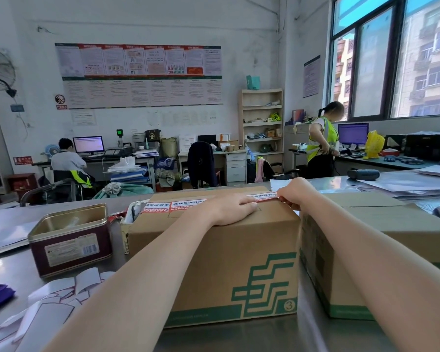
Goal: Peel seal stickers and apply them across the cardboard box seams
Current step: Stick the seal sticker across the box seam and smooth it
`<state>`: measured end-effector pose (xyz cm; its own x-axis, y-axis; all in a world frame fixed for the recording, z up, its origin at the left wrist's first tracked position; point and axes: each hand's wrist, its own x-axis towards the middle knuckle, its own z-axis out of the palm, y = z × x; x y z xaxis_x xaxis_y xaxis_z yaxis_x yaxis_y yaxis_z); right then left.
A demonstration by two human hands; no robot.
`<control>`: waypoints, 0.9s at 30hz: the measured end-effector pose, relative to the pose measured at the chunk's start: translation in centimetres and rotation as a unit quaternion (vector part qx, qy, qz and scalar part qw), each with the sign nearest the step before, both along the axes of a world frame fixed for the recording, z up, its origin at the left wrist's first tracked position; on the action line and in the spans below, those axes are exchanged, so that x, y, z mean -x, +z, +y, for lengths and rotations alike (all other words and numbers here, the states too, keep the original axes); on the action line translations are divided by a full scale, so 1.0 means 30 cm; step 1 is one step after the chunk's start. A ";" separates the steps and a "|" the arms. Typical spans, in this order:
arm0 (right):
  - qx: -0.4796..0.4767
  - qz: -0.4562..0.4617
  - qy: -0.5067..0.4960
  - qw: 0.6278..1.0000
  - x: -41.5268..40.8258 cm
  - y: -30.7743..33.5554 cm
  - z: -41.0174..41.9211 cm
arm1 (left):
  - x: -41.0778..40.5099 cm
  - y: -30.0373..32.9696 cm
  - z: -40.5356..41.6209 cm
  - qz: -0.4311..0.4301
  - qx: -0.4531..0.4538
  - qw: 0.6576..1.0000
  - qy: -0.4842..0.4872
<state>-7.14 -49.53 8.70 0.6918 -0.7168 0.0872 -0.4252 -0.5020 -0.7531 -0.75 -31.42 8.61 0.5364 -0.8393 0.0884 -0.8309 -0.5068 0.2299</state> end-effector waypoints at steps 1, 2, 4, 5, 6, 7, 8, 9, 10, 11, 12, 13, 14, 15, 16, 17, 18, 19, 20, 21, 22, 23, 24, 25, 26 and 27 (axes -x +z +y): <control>-0.003 0.003 0.003 1.000 -0.002 -0.001 -0.002 | 0.000 0.001 0.001 0.001 0.000 1.000 0.000; -0.006 0.007 0.009 1.000 -0.002 -0.002 -0.004 | 0.000 0.002 0.002 0.001 -0.001 1.000 0.000; 0.006 0.023 0.013 1.000 0.005 -0.017 -0.014 | -0.002 0.001 0.004 0.003 0.000 1.000 -0.002; 0.027 0.033 0.008 0.999 0.013 -0.027 -0.019 | -0.003 -0.001 0.003 0.006 0.002 1.000 -0.003; 0.047 0.041 0.001 0.998 0.023 -0.040 -0.022 | -0.004 -0.002 0.003 0.007 0.004 1.000 -0.004; 0.059 0.040 -0.004 0.997 0.029 -0.052 -0.025 | -0.004 -0.002 0.002 0.008 0.005 1.000 -0.004; 0.067 0.034 -0.006 0.997 0.029 -0.059 -0.030 | -0.004 -0.002 0.001 0.007 0.006 1.000 -0.003; 0.071 0.024 -0.011 0.997 0.028 -0.062 -0.035 | -0.004 -0.001 0.001 0.007 0.007 1.000 -0.002; 0.077 0.007 -0.021 0.997 0.023 -0.057 -0.037 | -0.002 0.000 0.000 0.007 0.007 1.000 -0.002; 0.089 -0.014 -0.034 0.995 0.021 -0.045 -0.036 | 0.001 0.001 -0.001 0.006 0.006 1.000 -0.002; 0.109 -0.038 -0.041 0.992 0.021 -0.029 -0.026 | 0.005 0.001 -0.001 0.004 0.005 1.000 -0.003; 0.134 -0.067 -0.035 0.988 0.022 -0.013 -0.010 | 0.008 0.001 0.000 0.001 0.004 1.000 -0.002; 0.152 -0.086 -0.010 0.985 0.023 0.003 0.016 | 0.009 0.001 0.000 -0.002 0.004 1.000 -0.002; 0.163 -0.083 0.029 0.983 0.021 0.016 0.048 | 0.008 0.001 0.000 -0.005 0.004 1.000 0.000; 0.170 -0.056 0.070 0.981 0.018 0.023 0.079 | 0.007 0.001 -0.002 -0.008 0.005 1.000 -0.001; 0.171 -0.011 0.105 0.980 0.012 0.020 0.108 | 0.005 0.000 -0.003 -0.012 0.006 1.000 -0.002; 0.165 0.037 0.128 0.977 0.007 0.012 0.132 | 0.008 0.001 -0.004 -0.018 0.008 1.000 -0.003; 0.162 0.069 0.139 0.975 0.005 0.004 0.148 | 0.010 0.000 -0.003 -0.027 0.010 1.000 -0.003; 0.160 0.084 0.141 0.973 0.008 0.000 0.157 | 0.014 -0.001 0.001 -0.038 0.013 0.999 0.002; 0.157 0.089 0.142 0.973 0.018 0.001 0.163 | 0.018 -0.005 0.010 -0.051 0.020 0.998 0.008; 0.156 0.096 0.142 0.973 0.026 0.005 0.166 | 0.021 -0.007 0.019 -0.064 0.028 0.997 0.015; 0.157 0.096 0.144 0.972 0.037 0.009 0.171 | 0.026 -0.008 0.034 -0.070 0.038 0.997 0.021; 0.154 0.094 0.145 0.973 0.047 0.012 0.178 | 0.032 -0.009 0.054 -0.069 0.043 0.996 0.025; 0.149 0.099 0.145 0.973 0.057 0.016 0.188 | 0.039 -0.012 0.079 -0.064 0.042 0.997 0.027; 0.149 0.109 0.144 0.972 0.065 0.017 0.195 | 0.048 -0.013 0.107 -0.062 0.030 0.997 0.029; 0.157 0.117 0.146 0.970 0.072 0.016 0.200 | 0.059 -0.015 0.140 -0.066 0.008 0.997 0.030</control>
<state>-9.30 -43.53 9.18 0.8888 -0.4503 0.0855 -0.3705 -0.8156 -0.4445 -2.52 -27.23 8.15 0.5686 -0.8038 0.1747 -0.8226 -0.5541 0.1279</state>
